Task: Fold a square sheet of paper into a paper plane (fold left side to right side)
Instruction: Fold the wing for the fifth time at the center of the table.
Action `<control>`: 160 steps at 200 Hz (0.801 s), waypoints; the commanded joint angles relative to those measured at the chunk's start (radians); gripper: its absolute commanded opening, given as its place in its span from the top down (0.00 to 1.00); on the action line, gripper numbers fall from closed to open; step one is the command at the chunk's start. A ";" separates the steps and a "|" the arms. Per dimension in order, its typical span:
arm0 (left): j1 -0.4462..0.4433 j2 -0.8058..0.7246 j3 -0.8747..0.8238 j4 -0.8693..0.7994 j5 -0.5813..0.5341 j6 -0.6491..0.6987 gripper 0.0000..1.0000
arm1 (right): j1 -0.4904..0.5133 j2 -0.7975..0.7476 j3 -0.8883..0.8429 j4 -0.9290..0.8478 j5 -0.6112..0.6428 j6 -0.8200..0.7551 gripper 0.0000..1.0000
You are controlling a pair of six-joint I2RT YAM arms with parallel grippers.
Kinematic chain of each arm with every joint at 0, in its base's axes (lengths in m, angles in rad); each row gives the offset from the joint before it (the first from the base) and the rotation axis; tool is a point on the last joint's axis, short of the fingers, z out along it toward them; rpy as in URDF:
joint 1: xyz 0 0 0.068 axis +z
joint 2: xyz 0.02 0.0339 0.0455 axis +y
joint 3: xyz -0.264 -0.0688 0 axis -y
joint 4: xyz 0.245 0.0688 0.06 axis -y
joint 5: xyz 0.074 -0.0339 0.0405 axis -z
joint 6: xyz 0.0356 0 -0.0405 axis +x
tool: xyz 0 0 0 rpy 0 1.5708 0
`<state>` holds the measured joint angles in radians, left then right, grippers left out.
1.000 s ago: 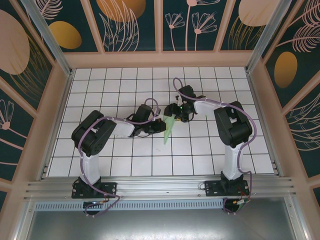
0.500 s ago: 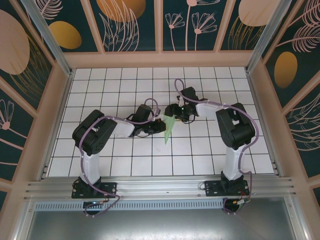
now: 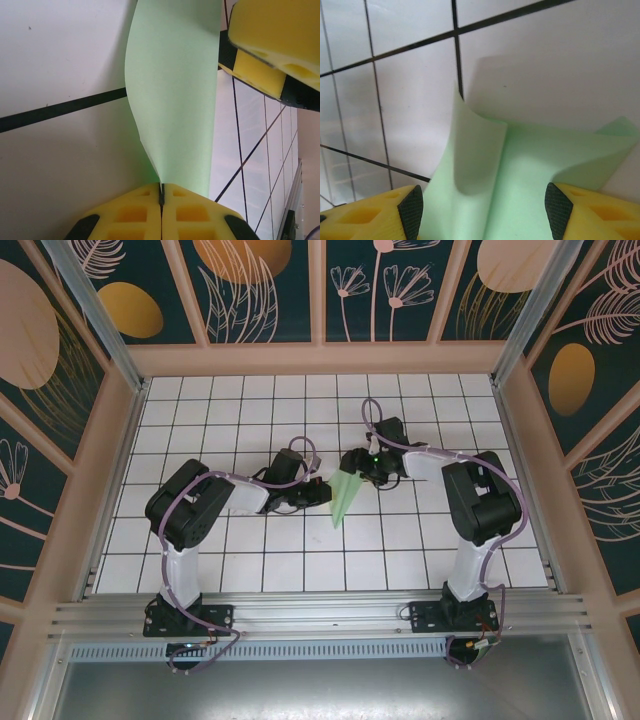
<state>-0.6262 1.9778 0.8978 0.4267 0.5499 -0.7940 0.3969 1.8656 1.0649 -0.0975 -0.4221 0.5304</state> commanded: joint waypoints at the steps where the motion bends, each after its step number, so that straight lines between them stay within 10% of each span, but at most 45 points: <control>1: 0.002 0.032 -0.007 0.033 -0.004 -0.009 0.94 | 0.004 0.009 -0.012 0.067 -0.055 0.031 0.31; 160: -0.001 0.010 0.011 0.025 0.007 -0.010 0.94 | -0.053 -0.051 -0.065 0.075 -0.065 0.018 0.30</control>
<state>-0.6266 1.9797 0.8978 0.4381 0.5499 -0.7975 0.3401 1.7844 1.0046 -0.0731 -0.4397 0.5339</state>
